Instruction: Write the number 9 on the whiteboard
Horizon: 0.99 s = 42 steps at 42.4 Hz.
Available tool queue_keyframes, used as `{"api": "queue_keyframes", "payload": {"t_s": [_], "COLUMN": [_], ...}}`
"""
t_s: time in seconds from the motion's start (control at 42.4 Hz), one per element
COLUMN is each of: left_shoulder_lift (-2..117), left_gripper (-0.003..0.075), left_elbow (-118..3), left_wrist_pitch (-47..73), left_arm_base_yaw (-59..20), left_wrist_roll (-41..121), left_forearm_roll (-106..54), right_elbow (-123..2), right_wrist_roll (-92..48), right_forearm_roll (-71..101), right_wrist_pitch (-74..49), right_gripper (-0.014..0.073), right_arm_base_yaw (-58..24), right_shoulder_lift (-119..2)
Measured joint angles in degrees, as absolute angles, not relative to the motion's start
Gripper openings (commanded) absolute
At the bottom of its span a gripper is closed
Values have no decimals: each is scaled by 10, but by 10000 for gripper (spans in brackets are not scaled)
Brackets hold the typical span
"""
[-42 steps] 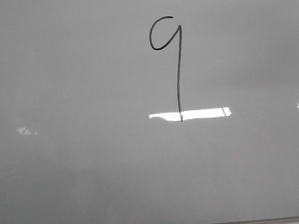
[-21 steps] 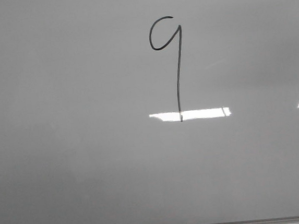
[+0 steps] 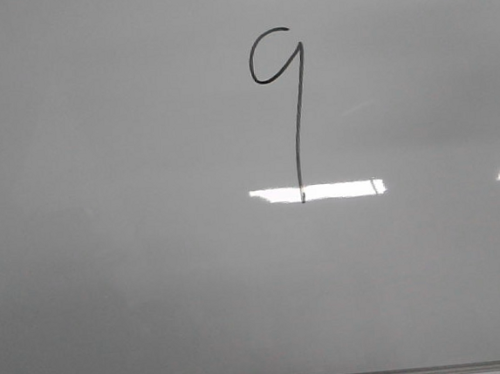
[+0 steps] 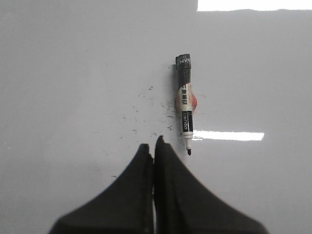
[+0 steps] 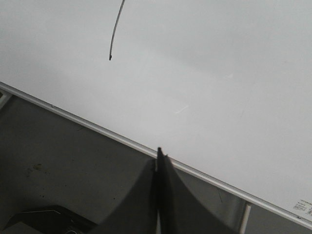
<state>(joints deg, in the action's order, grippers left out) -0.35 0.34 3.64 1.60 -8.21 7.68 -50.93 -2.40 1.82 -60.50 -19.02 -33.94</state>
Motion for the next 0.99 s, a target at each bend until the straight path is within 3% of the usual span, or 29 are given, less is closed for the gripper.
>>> {"api": "queue_keyframes", "payload": {"t_s": [0.306, 0.99], "left_shoulder_lift": [-4, -4], "left_gripper": [-19, -19], "left_elbow": [3, 3], "left_wrist_pitch": [18, 15], "left_arm_base_yaw": [16, 16], "left_wrist_roll": [35, 44], "left_forearm_roll": [-6, -14], "right_elbow": [-509, -509], "right_wrist_roll": [-24, -24], "right_forearm_roll": [18, 18], "right_wrist_pitch": [-605, -605], "right_gripper": [-69, -69], "right_arm_base_yaw": [-190, -190], "right_shoulder_lift": [-339, -339]}}
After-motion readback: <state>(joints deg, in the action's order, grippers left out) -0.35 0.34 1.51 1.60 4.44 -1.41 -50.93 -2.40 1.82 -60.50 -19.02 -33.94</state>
